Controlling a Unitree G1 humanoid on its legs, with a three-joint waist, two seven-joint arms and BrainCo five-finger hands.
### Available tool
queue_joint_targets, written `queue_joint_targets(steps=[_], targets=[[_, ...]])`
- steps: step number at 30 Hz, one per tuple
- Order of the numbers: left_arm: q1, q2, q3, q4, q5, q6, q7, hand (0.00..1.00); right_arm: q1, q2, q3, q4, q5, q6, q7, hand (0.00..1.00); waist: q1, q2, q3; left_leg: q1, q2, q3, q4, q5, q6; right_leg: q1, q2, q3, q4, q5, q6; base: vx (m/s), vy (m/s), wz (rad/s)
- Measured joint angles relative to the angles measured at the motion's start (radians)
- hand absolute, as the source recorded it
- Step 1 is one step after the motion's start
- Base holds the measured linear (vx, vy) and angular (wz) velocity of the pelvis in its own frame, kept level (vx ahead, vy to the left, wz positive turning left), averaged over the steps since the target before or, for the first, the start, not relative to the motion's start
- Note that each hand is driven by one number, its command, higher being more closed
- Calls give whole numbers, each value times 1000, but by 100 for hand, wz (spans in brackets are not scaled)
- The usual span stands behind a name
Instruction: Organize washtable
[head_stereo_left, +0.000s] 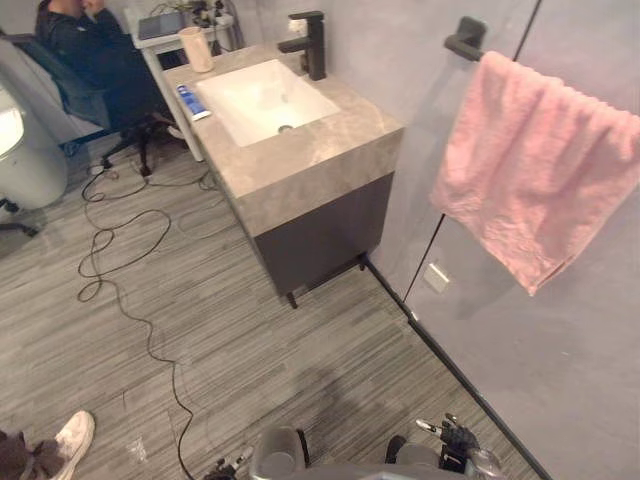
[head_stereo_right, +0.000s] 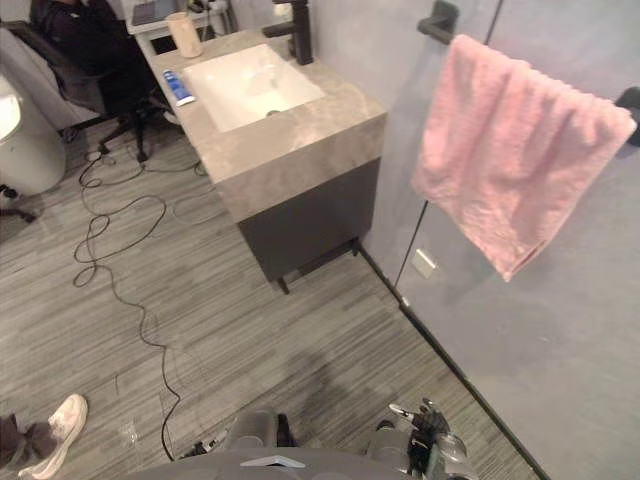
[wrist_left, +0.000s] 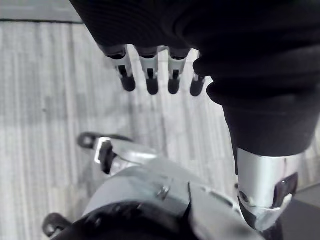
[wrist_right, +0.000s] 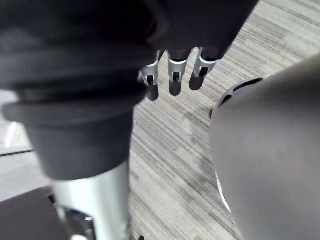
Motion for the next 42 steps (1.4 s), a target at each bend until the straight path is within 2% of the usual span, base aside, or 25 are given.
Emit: queue_joint_targets(steps=[1, 2, 3, 4, 5, 6, 7, 8, 9, 11, 15, 17, 18, 19, 20, 21, 22, 25, 26, 27, 30, 37, 39, 40, 42], targets=[[-12, 2, 16, 1, 3, 5, -7, 0, -3, -5, -42, -4, 0, 1, -2, 0, -15, 12, 4, -5, 31, 22, -18, -20, -20, -5, -4, -44, 25, 13, 15, -54, 329, 100], [-17, 5, 11, -6, 6, 6, -10, 0, -7, 4, -60, -3, 0, 3, -2, 0, -24, 3, 11, -5, 15, 63, -42, -27, -8, -9, -9, -61, 29, 8, 23, -100, 263, 130], [-21, 17, 6, -23, 26, 5, -11, 0, -5, 15, -68, 9, 1, 17, 0, 0, -30, -37, -6, 45, -60, 12, -244, -28, -9, -27, 10, -54, 27, -6, 20, -35, 141, 108], [-32, 36, 3, -25, 32, 5, -13, 0, 6, 27, -70, 22, 1, 18, 0, 0, -41, -58, -26, 97, -101, -30, -373, -28, -17, -39, 15, -58, -7, 5, -8, 239, -52, 152], [-46, 65, -8, -17, 44, 7, -17, 0, 13, 37, -100, 29, 2, 14, -1, 0, -56, -72, -37, 108, -85, -36, -359, -70, -20, -25, 11, -111, -63, 59, -7, 397, -36, 120], [-65, 50, -35, -32, 44, 6, -15, 0, -1, 20, -131, 31, 2, 19, -3, 0, -47, -22, -37, 146, -56, -57, -443, -119, -66, -46, 21, -134, -48, 77, 6, 400, 39, 109], [-75, 44, -39, -34, 44, 6, -15, 0, -4, 17, -144, 30, 2, 18, -3, 0, -51, -11, -34, 161, -73, -55, -503, -123, -22, -53, 12, -145, -47, 84, 13, 279, 152, 60], [-88, 50, -69, -37, 47, 6, -11, 0, -2, 42, -152, 32, 9, 18, 0, 0, -51, -36, -28, 179, -131, -57, -559, -65, -15, -56, -36, -148, -49, 100, 28, 209, 156, 57], [-87, 58, -110, -43, 58, 4, -11, 0, 4, 43, -154, 31, 23, 17, -1, 0, -56, -42, -35, 190, -164, -72, -599, -44, 12, -47, -63, -141, -53, 127, 33, 211, 114, 45], [-86, 56, -153, -53, 61, -3, -12, 0, 9, 46, -148, 31, 39, 18, -2, 0, -50, -45, -43, 204, -192, -77, -643, -20, 43, -44, -82, -119, -67, 173, 33, 217, 42, 17], [-82, 79, -184, -40, 83, -17, -11, 0, 7, 56, -118, 31, 41, 17, -2, 0, -50, -71, -52, 239, -231, -77, -758, 62, 70, -58, -98, -95, -92, 235, 26, 76, 1, 2], [-81, 90, -183, -20, 104, -17, -12, 0, 7, 56, -95, 31, 40, 17, -1, 0, -49, -82, -49, 241, -235, -76, -757, 69, 75, -63, -95, -67, -82, 247, 27, -68, 40, -1], [-75, 97, -181, -10, 110, -15, -11, 0, 5, 54, -81, 30, 40, 16, 0, 0, -47, -88, -50, 236, -229, -72, -746, 70, 77, -67, -86, -29, -81, 268, 43, -27, 51, -4], [-69, 93, -180, -2, 115, -15, -11, 0, 1, 55, -77, 28, 40, 17, 4, 0, -46, -78, -44, 228, -214, -73, -739, 73, 82, -77, -72, 17, -59, 249, 42, 62, -7, 3], [-67, 93, -179, 3, 118, -12, -11, 0, -3, 56, -78, 26, 41, 16, 10, 0, -50, -78, -39, 228, -206, -77, -737, 75, 84, -85, -57, 51, 1, 201, 42, 288, -201, 30], [-65, 93, -175, 12, 119, -6, -11, 0, -4, 55, -78, 26, 40, 15, 12, 0, -52, -77, -37, 227, -191, -100, -733, 78, 79, -85, -12, 107, 117, 101, 35, 370, -341, 52], [-55, 91, -154, 11, 121, -5, -13, 0, 8, 55, -78, 29, 39, 16, 12, 0, -47, -85, -39, 227, -185, -122, -742, 82, 74, -67, 19, 132, 145, 46, 22, 328, -356, 51], [-47, 79, -98, 17, 135, 5, -14, 0, 12, 63, -78, 32, 38, 16, 21, 0, -39, -93, -43, 221, -186, -158, -768, 101, 53, -23, 30, 148, 49, 27, 23, 164, -267, 30], [-43, 79, -84, 18, 140, 6, -16, 0, 12, 71, -78, 34, 35, 17, 24, 0, -31, -105, -51, 208, -187, -160, -787, 117, 44, -8, 33, 147, -20, 16, 23, 146, -304, 9], [-46, 78, -61, 20, 141, 11, -13, 0, 7, 79, -78, 37, 21, 17, 28, 0, -26, -114, -59, 191, -187, -164, -804, 134, 32, -5, 37, 146, -75, 8, 42, 141, -307, 6], [-48, 61, -49, 20, 138, 20, -11, 0, 8, 67, -82, 36, 2, 16, 27, 0, -27, -82, -72, 202, -159, -170, -876, 190, 17, -3, 70, 129, -132, 32, 38, 169, -270, 9], [-56, 55, -44, 19, 133, 20, -8, 0, 17, 63, -53, 37, 1, 13, 27, 0, -28, -82, -85, 205, -146, -194, -874, 191, 11, 48, 83, 93, -196, 54, 38, 182, -133, 14], [-60, 59, -46, 15, 124, 17, -8, 0, 18, 63, -48, 38, 0, 13, 27, 0, -28, -86, -81, 167, -158, -215, -780, 147, 11, 55, 68, 78, -183, 50, 36, 58, 35, 30], [-65, 62, -47, 6, 112, 13, -8, 0, 17, 63, -49, 38, 0, 13, 27, 0, -31, -90, -70, 108, -169, -217, -646, 107, 7, 63, 52, 60, -162, 35, 38, -5, 49, 41], [-78, 61, -46, -20, 95, 3, -7, 0, 15, 58, -61, 37, -1, 10, 26, 0, -29, -91, -35, 12, -181, -216, -420, 77, -9, 102, 33, 31, -141, 11, 33, -108, 64, 59]])
